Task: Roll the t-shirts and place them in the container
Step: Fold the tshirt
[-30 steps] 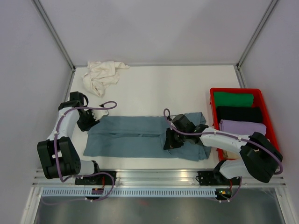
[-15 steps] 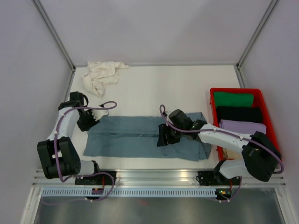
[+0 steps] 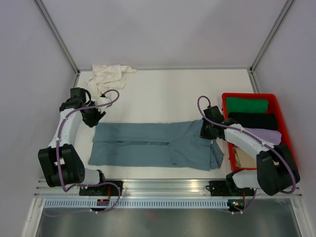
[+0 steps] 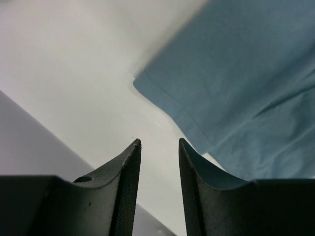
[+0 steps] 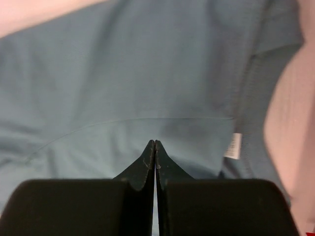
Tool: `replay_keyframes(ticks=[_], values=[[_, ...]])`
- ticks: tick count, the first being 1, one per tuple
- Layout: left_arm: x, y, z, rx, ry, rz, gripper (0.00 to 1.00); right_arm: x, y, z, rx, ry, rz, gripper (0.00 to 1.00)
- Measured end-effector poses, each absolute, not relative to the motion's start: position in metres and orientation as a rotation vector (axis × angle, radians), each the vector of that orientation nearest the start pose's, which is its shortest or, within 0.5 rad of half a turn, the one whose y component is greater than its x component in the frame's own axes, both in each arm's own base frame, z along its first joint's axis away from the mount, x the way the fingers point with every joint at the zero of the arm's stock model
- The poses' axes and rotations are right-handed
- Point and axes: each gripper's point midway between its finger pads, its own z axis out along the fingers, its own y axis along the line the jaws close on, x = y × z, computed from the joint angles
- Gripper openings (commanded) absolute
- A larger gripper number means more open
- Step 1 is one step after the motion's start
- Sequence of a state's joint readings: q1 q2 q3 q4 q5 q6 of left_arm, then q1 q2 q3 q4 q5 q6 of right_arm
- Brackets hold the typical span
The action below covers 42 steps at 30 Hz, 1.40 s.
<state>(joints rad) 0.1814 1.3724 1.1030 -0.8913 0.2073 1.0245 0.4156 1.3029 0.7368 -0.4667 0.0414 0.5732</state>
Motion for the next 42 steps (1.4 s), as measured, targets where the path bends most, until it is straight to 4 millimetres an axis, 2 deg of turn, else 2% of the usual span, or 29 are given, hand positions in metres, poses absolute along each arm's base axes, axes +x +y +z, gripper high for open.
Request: replay_keyframes(ticks=[3,6,8,12,16,21,23,25,27,29,32,34,36,38,40,42], values=[[0.306,0.046,0.104,1.095,2.448,0.073,0.42,0.257,0.111,0.034,0.300,2.665,0.218,0.01],[0.298,0.041,0.062,1.092,2.542,0.045,0.40,0.261,0.102,0.012,0.347,2.707,0.161,0.00],[0.287,0.043,0.038,1.096,2.610,0.044,0.40,0.272,0.103,0.012,0.352,2.697,0.155,0.00],[0.268,0.051,0.016,1.100,2.685,0.074,0.40,0.304,0.106,0.013,0.352,2.673,0.135,0.00],[0.267,0.053,0.016,1.095,2.675,0.102,0.40,0.356,0.111,0.014,0.361,2.639,0.127,0.00],[0.257,0.041,0.034,1.079,2.638,0.030,0.41,0.447,0.126,0.021,0.314,2.575,0.126,0.00],[0.256,0.035,0.049,1.064,2.606,0.010,0.45,0.469,0.130,0.030,0.291,2.550,0.124,0.01],[0.263,0.033,0.070,1.031,2.558,0.027,0.45,0.476,0.129,0.042,0.274,2.525,0.114,0.02],[0.274,0.034,0.089,0.997,2.519,0.057,0.45,0.475,0.126,0.058,0.261,2.501,0.109,0.02],[0.288,0.036,0.100,0.963,2.503,0.071,0.45,0.464,0.122,0.073,0.251,2.476,0.112,0.02],[0.306,0.041,0.091,0.906,2.543,0.066,0.43,0.424,0.113,0.079,0.244,2.492,0.118,0.00],[0.317,0.046,0.073,0.868,2.608,0.059,0.43,0.401,0.108,0.072,0.246,2.517,0.118,0.00],[0.323,0.051,0.052,0.843,2.670,0.057,0.43,0.378,0.102,0.054,0.252,2.571,0.099,0.00],[0.321,0.054,0.036,0.833,2.720,0.052,0.43,0.361,0.098,0.035,0.259,2.627,0.079,0.00],[0.317,0.054,0.029,0.830,2.737,0.055,0.43,0.352,0.097,0.022,0.261,2.673,0.073,0.00],[0.311,0.053,0.024,0.834,2.737,0.052,0.43,0.355,0.097,0.015,0.271,2.688,0.083,0.00]])
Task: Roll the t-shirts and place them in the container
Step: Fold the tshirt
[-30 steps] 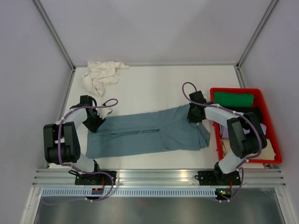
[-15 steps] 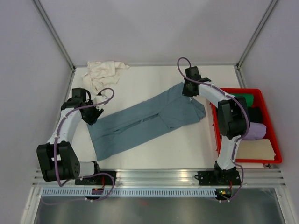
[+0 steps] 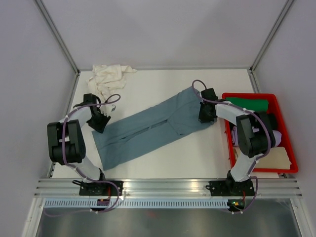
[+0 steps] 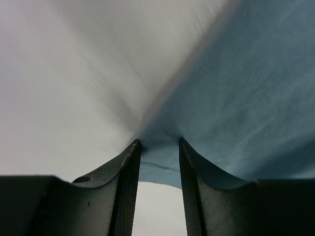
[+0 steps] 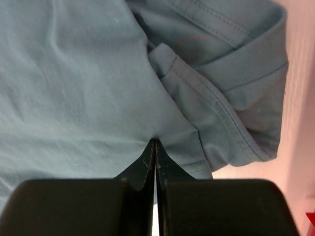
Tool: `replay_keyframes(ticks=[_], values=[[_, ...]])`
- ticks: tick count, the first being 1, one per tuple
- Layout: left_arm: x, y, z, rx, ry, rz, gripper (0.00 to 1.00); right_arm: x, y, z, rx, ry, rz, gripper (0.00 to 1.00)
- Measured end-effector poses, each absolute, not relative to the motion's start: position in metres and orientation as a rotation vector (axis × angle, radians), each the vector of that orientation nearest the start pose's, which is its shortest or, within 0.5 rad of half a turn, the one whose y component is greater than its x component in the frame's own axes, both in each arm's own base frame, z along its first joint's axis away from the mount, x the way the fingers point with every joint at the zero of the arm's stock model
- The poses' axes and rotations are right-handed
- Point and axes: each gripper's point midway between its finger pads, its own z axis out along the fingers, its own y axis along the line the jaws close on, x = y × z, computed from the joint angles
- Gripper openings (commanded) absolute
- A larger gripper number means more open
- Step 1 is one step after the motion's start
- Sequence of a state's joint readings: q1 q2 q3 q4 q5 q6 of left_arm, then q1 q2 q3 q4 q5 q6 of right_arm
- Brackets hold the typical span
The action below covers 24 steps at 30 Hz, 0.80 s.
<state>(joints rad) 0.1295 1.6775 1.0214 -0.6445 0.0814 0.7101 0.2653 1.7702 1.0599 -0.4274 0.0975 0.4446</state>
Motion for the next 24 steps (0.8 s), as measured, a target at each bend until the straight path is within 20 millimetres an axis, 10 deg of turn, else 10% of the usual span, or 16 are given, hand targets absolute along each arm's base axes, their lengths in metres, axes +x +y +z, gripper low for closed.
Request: replay_keyframes(ticks=[7,17,20,24], values=[[0.268,0.039,0.013,0.970,2.687,0.000,0.43,0.421,0.106,0.013,0.342,2.635,0.170,0.00],[0.219,-0.022,0.016,1.201,2.551,-0.236,0.44,0.591,0.142,0.030,0.403,2.437,0.305,0.13],[0.202,-0.040,0.027,1.250,2.517,-0.324,0.45,0.586,0.142,0.034,0.407,2.443,0.317,0.34],[0.206,-0.039,0.045,1.188,2.520,-0.319,0.46,0.538,0.131,0.035,0.442,2.478,0.318,0.39]])
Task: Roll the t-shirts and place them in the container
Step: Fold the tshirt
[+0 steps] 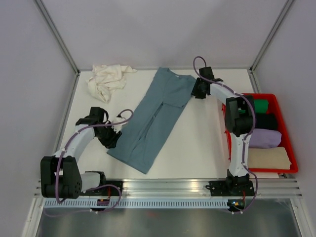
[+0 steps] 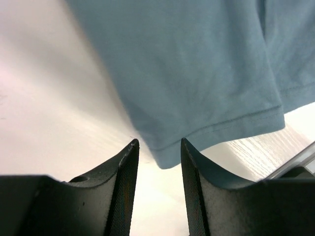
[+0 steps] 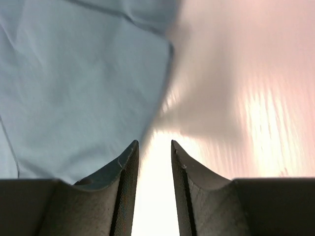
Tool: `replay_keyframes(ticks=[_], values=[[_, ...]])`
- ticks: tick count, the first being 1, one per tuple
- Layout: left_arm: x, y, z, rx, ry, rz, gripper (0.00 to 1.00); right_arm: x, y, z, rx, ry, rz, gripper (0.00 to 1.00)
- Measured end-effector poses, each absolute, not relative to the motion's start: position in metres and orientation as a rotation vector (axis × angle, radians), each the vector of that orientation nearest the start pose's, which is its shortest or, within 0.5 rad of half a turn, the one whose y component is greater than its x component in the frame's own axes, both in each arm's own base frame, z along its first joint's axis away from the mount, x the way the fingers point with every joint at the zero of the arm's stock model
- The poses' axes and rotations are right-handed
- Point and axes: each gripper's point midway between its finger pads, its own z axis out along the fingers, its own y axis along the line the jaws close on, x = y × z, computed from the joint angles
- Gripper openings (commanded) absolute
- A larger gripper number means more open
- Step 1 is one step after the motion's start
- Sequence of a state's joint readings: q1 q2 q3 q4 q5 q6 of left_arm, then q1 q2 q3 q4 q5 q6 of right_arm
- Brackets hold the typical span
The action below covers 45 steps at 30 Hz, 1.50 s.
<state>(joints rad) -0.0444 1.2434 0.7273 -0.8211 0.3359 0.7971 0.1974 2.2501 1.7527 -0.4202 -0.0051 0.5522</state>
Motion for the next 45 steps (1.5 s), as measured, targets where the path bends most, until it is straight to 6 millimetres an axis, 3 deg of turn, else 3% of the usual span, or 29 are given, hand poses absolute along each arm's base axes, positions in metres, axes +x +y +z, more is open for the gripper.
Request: replay_keyframes(ticks=[2,5,10,12,13,16,21,25,27,31,34,37,39,42,45], values=[[0.215,-0.035,0.052,1.129,2.538,-0.298,0.46,0.515,0.124,0.039,0.490,2.482,0.344,0.42],[0.230,-0.028,0.055,1.056,2.574,-0.257,0.46,0.514,0.117,0.045,0.540,2.449,0.393,0.42],[0.233,-0.014,0.030,1.037,2.667,-0.181,0.46,0.531,0.120,0.032,0.605,2.414,0.494,0.40],[0.226,-0.011,0.017,1.045,2.711,-0.177,0.46,0.542,0.127,0.025,0.625,2.398,0.555,0.33],[0.221,-0.010,0.011,1.050,2.734,-0.180,0.46,0.547,0.130,0.023,0.630,2.392,0.573,0.21],[0.222,-0.010,0.010,1.057,2.732,-0.178,0.46,0.567,0.142,0.019,0.646,2.368,0.655,0.06],[0.220,-0.027,0.009,1.165,2.673,-0.182,0.46,0.603,0.156,0.020,0.675,2.316,0.749,0.04],[0.207,-0.067,0.010,1.382,2.521,-0.226,0.47,0.636,0.165,0.024,0.664,2.269,0.778,0.37],[0.194,-0.093,0.011,1.503,2.437,-0.288,0.47,0.646,0.167,0.031,0.641,2.249,0.781,0.48],[0.166,-0.125,0.013,1.663,2.338,-0.392,0.47,0.644,0.156,0.038,0.600,2.259,0.700,0.60],[0.152,-0.130,0.019,1.683,2.334,-0.448,0.47,0.615,0.141,0.041,0.566,2.318,0.609,0.60],[0.149,-0.129,0.028,1.667,2.322,-0.450,0.47,0.556,0.126,0.053,0.524,2.392,0.532,0.59],[0.148,-0.129,0.035,1.656,2.308,-0.445,0.47,0.504,0.123,0.070,0.481,2.425,0.505,0.59],[0.148,-0.125,0.047,1.631,2.291,-0.413,0.47,0.427,0.139,0.094,0.367,2.444,0.513,0.59],[0.153,-0.121,0.062,1.594,2.262,-0.350,0.48,0.353,0.172,0.097,0.215,2.477,0.562,0.59]])
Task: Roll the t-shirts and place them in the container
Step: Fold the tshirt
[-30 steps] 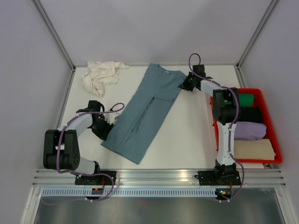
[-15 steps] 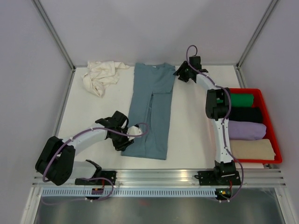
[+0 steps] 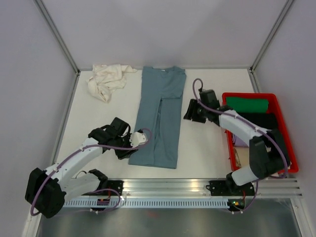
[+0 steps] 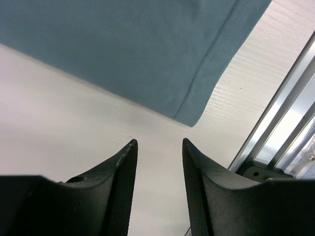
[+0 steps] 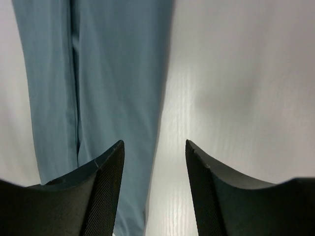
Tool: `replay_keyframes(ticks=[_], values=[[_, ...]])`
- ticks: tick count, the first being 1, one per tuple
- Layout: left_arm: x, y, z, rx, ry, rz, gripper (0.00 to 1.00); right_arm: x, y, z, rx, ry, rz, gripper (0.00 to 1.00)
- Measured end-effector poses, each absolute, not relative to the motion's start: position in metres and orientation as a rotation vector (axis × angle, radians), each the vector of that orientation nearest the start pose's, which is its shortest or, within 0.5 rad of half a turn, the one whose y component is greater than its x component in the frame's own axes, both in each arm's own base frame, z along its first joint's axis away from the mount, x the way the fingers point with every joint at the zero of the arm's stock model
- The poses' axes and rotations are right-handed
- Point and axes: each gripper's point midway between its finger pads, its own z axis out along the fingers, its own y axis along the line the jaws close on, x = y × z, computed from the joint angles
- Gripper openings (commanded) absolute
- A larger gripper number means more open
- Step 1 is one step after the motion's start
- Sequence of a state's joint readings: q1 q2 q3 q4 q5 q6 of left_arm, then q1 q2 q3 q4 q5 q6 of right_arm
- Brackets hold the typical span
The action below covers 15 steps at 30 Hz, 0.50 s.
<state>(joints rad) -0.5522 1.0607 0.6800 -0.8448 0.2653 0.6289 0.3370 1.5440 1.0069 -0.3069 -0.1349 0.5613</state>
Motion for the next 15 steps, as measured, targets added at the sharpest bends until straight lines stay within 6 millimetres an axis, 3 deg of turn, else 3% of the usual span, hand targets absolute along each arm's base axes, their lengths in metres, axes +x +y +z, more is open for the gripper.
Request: replay_keyframes(ticks=[2,5,7,12,15], values=[[0.157,-0.118,0.073,1.565,2.236,-0.313,0.48,0.296,0.194,0.079,0.116,2.545,0.608,0.59],[0.159,-0.116,0.083,1.529,2.209,-0.280,0.48,0.216,0.205,0.037,0.048,2.704,0.635,0.58],[0.157,-0.113,0.087,1.511,2.205,-0.268,0.49,0.179,0.209,0.021,0.039,2.779,0.659,0.58],[0.157,-0.113,0.096,1.479,2.170,-0.264,0.49,0.146,0.237,0.023,-0.023,2.758,0.786,0.58],[0.157,-0.113,0.100,1.472,2.154,-0.263,0.49,0.140,0.247,0.022,0.001,2.740,0.860,0.46]])
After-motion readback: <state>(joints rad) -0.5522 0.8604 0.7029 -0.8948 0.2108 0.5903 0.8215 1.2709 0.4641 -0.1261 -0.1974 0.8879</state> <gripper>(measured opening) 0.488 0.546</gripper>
